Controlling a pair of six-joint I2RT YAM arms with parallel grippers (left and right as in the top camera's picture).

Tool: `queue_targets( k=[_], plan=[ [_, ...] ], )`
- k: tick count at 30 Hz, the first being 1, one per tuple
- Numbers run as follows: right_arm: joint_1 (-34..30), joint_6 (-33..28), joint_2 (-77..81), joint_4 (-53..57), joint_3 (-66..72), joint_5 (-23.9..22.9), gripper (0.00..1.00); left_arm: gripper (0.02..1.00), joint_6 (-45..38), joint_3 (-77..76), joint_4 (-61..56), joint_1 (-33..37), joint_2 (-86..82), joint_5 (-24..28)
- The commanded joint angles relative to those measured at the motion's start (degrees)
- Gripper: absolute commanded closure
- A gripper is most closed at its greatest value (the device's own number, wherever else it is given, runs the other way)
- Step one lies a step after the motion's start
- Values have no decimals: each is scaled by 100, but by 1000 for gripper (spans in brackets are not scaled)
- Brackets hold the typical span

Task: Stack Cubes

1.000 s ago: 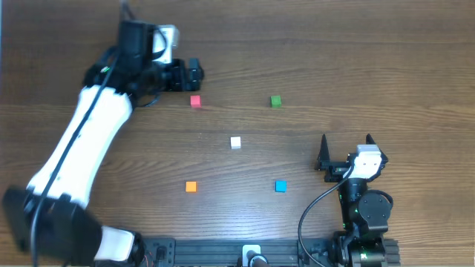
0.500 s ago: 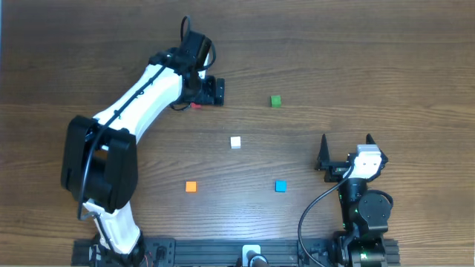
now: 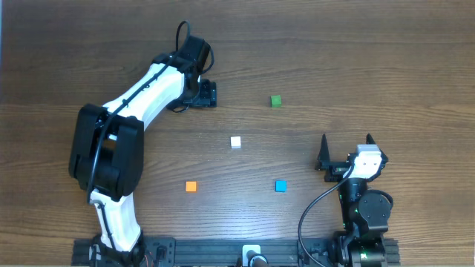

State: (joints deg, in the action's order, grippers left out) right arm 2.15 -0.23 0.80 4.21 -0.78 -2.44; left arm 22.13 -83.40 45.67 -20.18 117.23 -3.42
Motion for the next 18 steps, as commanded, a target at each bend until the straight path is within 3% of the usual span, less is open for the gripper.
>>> queue_targets(
  k=[1,11,18],
  plan=[
    [-35,-26,-50,-13,48,48,7,191,87,-109,-101,28,125,-94],
    [-35,-26,-50,-13,48,48,7,354,164,-109,-155,28,328,-70],
    [-35,-26,-50,-13,48,48,7,568,236,-109,-256,28,365,-50]
  ],
)
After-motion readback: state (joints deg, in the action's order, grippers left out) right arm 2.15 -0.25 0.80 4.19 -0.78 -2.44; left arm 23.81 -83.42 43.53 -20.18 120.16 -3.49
